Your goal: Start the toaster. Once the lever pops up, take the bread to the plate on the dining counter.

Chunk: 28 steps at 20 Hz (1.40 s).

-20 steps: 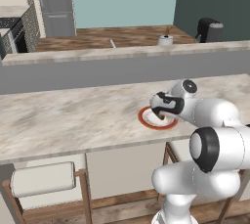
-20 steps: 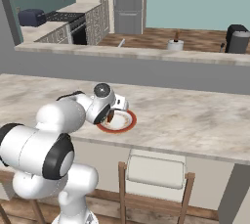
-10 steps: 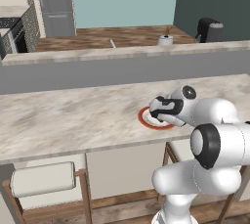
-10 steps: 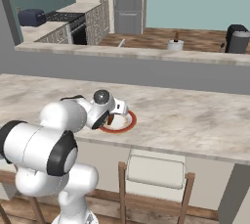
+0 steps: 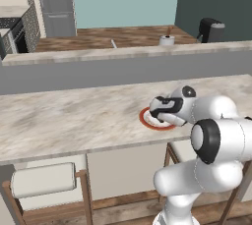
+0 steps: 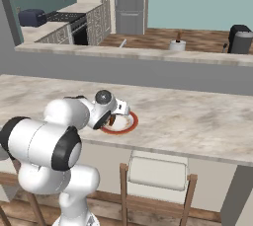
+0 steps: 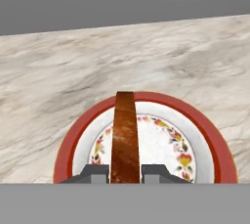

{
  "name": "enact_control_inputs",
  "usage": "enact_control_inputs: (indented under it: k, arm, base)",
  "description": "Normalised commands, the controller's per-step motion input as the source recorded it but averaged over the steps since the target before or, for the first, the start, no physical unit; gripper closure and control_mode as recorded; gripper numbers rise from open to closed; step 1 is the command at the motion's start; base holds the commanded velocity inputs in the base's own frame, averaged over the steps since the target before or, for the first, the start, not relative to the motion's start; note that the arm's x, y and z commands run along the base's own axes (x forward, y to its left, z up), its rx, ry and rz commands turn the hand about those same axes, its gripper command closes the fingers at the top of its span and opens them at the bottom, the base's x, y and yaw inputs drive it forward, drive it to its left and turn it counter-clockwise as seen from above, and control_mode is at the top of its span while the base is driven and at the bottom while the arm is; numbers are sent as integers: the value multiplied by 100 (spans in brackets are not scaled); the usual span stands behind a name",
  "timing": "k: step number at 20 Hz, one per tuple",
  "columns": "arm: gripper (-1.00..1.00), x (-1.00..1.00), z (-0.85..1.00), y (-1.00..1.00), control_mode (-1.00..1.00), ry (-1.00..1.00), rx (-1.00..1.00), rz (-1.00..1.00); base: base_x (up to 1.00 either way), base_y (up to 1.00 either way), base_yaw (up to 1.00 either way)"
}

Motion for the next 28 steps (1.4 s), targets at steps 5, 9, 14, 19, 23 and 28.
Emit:
enact_control_inputs:
  k: [5,9,14,19,23,28]
  arm:
    - [100,12,-23,0,-100,0,0,0]
    - [100,15,-21,0,-100,0,0,0]
    - [100,13,-14,0,-100,0,0,0]
    - [100,1,-9,0,-100,0,0,0]
    - [100,-1,-2,1,-100,-2,0,0]
    - [100,0,-4,5,-100,0,0,0]
  base:
    - [0,0,0]
    - [0,0,0]
    - [0,0,0]
    - [0,0,0]
    - [0,0,0]
    - [0,0,0]
